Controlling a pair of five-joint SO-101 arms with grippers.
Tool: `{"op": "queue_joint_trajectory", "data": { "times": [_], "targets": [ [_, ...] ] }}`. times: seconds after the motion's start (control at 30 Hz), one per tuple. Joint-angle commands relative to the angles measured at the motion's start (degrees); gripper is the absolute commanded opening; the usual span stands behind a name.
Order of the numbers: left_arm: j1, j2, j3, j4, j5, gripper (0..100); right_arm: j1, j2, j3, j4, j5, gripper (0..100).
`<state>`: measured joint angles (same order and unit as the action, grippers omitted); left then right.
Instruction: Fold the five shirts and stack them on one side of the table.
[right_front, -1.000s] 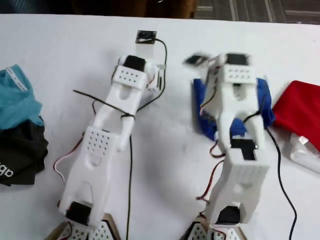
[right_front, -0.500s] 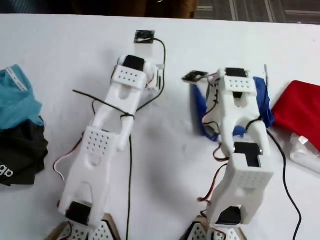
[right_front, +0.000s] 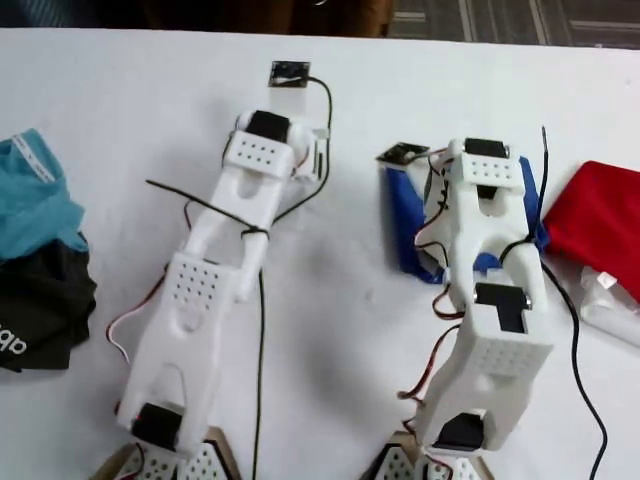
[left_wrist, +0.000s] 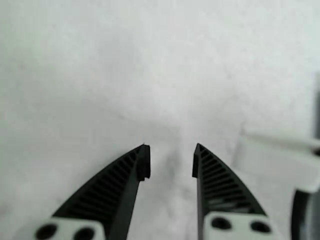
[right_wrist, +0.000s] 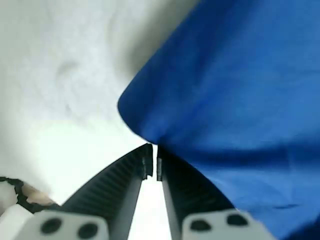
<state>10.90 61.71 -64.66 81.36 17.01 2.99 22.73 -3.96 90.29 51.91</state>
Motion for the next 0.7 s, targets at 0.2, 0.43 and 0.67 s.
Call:
{"op": "queue_joint_trajectory", "data": {
  "times": [0.2,0.43,0.67],
  "targets": [
    [-0.5,-0.9,-2.2,-0.1,0.2,17,-0.5,-2.2,-0.6,5.7,0.6,1.9],
    [-0.5,-0.9,-2.2,-0.1,0.2,17,2.9,-12.4,-10.4,8.7,0.3,1.9],
    [-0.2,-0.8,-2.2,-0.1,0.2,17,8.3,-9.0,-20.1,-7.2,-12.2,2.4]
  ]
}}
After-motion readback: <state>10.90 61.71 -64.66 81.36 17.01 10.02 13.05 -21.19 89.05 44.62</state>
